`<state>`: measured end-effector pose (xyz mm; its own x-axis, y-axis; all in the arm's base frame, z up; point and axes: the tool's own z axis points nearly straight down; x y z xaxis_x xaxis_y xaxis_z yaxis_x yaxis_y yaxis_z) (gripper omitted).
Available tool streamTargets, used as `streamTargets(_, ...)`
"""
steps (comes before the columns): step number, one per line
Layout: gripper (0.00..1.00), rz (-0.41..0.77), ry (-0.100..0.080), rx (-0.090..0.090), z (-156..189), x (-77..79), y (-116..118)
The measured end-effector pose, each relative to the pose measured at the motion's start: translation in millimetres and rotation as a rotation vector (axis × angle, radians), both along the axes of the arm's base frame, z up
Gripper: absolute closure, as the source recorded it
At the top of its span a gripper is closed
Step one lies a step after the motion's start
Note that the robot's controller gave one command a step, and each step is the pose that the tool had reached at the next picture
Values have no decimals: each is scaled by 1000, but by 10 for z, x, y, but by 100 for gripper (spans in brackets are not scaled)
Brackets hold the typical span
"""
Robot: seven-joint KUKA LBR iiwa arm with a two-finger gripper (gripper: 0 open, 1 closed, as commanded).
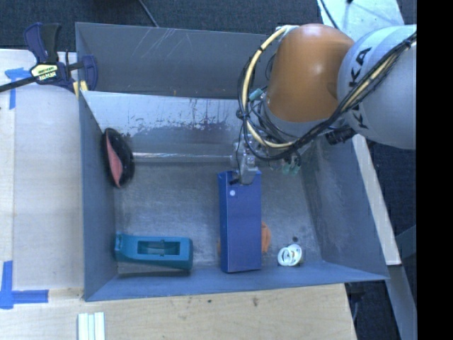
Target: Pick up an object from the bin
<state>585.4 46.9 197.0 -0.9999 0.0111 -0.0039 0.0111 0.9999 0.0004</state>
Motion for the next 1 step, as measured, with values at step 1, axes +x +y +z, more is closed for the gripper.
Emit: streamTargets(1,100,-13,5,0,539,108,9)
